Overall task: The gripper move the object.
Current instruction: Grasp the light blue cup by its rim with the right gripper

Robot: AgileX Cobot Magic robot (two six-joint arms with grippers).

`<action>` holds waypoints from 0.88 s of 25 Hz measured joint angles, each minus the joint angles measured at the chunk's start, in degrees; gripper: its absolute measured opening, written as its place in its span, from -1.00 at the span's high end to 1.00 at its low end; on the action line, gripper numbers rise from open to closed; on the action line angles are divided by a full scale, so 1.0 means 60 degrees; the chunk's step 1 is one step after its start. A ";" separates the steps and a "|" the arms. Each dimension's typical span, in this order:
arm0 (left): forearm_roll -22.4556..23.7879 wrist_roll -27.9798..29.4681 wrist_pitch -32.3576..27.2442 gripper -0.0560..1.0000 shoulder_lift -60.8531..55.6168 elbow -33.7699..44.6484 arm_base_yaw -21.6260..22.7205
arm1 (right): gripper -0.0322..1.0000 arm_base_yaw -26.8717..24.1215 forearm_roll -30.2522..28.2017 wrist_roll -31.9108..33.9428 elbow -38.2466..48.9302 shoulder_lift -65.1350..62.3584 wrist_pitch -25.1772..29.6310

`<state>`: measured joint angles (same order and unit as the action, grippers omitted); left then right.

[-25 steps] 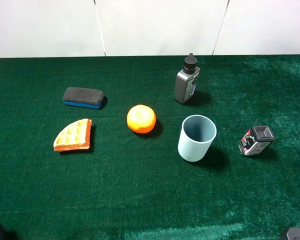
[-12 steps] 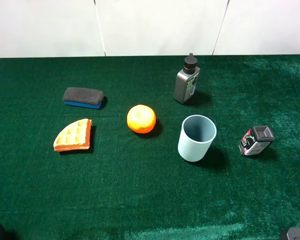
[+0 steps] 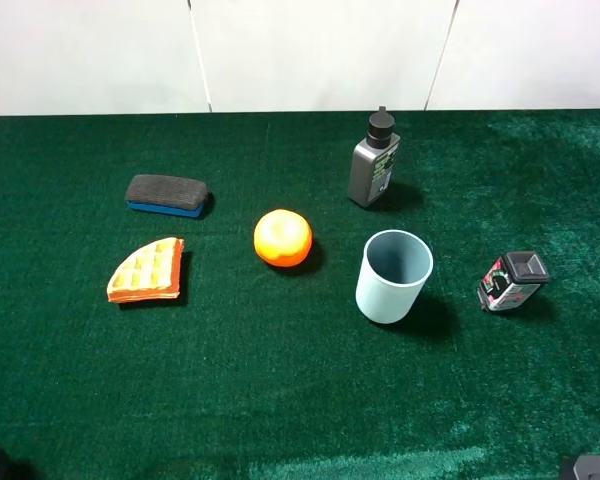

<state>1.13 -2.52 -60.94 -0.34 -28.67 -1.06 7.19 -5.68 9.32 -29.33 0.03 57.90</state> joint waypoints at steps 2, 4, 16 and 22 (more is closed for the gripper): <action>0.0000 0.0000 0.0000 -0.91 0.0000 0.0000 0.0000 | -0.37 0.0000 0.0016 -0.0056 -0.0174 0.0344 -0.0045; 0.0000 0.0000 0.0000 -0.91 0.0000 0.0000 0.0000 | -0.37 0.0000 0.0055 -0.0228 -0.0378 0.0807 -0.0054; 0.0000 0.0000 0.0000 -0.91 0.0000 0.0000 0.0000 | -0.37 0.0000 0.1331 -0.2082 -0.1835 0.4575 -0.0090; 0.0000 0.0000 0.0000 -0.91 0.0000 0.0000 0.0000 | -0.37 0.0199 0.2402 -0.2712 -0.2335 0.6103 -0.0118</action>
<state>1.13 -2.52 -60.94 -0.34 -28.67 -1.06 8.38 8.73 -6.96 -43.34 36.65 57.19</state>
